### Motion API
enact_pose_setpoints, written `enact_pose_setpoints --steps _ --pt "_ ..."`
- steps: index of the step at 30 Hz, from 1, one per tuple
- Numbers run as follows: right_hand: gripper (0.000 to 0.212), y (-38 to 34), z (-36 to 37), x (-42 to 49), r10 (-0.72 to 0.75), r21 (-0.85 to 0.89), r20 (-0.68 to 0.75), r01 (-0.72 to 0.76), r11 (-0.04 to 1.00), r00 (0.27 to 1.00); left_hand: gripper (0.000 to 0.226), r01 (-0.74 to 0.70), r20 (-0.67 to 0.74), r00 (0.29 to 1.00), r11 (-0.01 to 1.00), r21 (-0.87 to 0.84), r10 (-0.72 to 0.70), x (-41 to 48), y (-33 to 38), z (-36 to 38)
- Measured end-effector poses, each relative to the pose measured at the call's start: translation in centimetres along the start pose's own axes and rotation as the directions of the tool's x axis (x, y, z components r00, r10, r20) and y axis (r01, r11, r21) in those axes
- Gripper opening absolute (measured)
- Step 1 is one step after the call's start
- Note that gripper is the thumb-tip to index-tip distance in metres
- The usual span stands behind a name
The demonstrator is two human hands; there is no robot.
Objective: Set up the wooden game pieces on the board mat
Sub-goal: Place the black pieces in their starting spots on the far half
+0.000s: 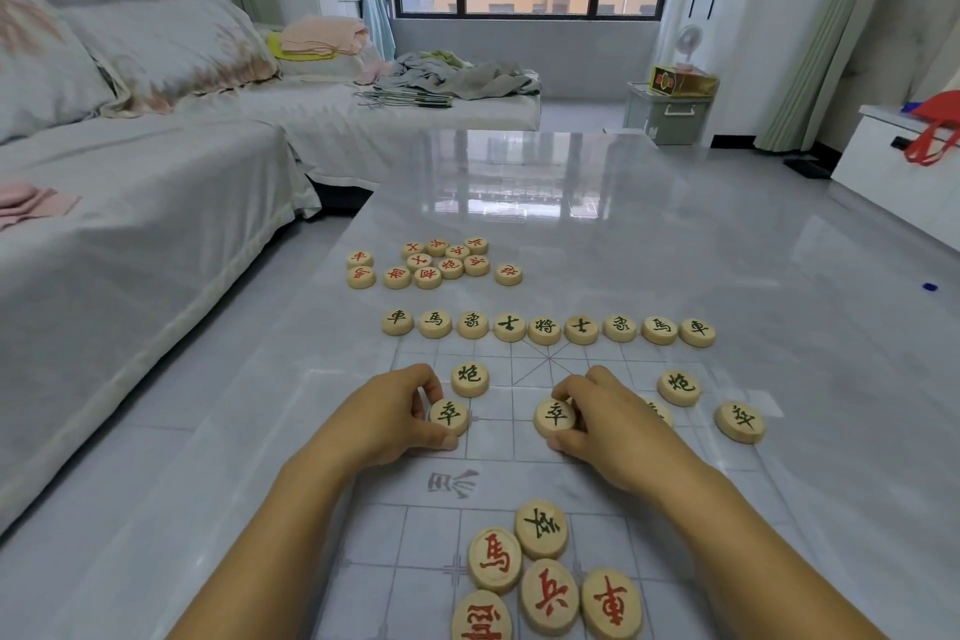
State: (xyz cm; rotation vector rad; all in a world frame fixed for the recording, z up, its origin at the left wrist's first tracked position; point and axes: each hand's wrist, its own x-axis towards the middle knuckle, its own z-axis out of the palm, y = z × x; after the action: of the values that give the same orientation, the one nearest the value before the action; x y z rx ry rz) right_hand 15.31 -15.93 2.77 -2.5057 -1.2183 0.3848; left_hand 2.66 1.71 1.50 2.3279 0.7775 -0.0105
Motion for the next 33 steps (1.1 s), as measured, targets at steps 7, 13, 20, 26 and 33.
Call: enact_pose_setpoints --steps 7,13,20,26,33 --pt "0.044 -0.09 0.14 0.06 0.008 -0.009 0.003 -0.008 1.0 1.0 0.038 -0.004 -0.029 1.0 0.999 -0.036 0.002 -0.14 0.14 0.23" --pt "0.047 -0.27 0.12 -0.04 0.004 -0.03 0.014 -0.004 1.0 1.0 0.033 -0.021 -0.014 1.0 0.997 -0.069 0.02 -0.12 -0.16 0.08" --pt "0.045 -0.36 0.07 -0.09 0.016 -0.034 0.012 -0.016 0.999 1.0 0.028 -0.045 -0.032 0.999 0.995 -0.086 0.043 0.08 -0.41 0.43" --pt "0.041 -0.47 0.08 -0.05 0.025 -0.033 0.018 -0.024 0.999 1.0 0.028 -0.058 -0.046 0.998 0.993 -0.101 0.053 0.19 -0.16 0.72" --pt "0.04 -0.64 -0.03 -0.34 0.032 -0.015 0.013 -0.032 0.999 0.999 0.03 -0.053 -0.036 0.998 0.993 -0.101 0.05 0.13 -0.06 0.63"
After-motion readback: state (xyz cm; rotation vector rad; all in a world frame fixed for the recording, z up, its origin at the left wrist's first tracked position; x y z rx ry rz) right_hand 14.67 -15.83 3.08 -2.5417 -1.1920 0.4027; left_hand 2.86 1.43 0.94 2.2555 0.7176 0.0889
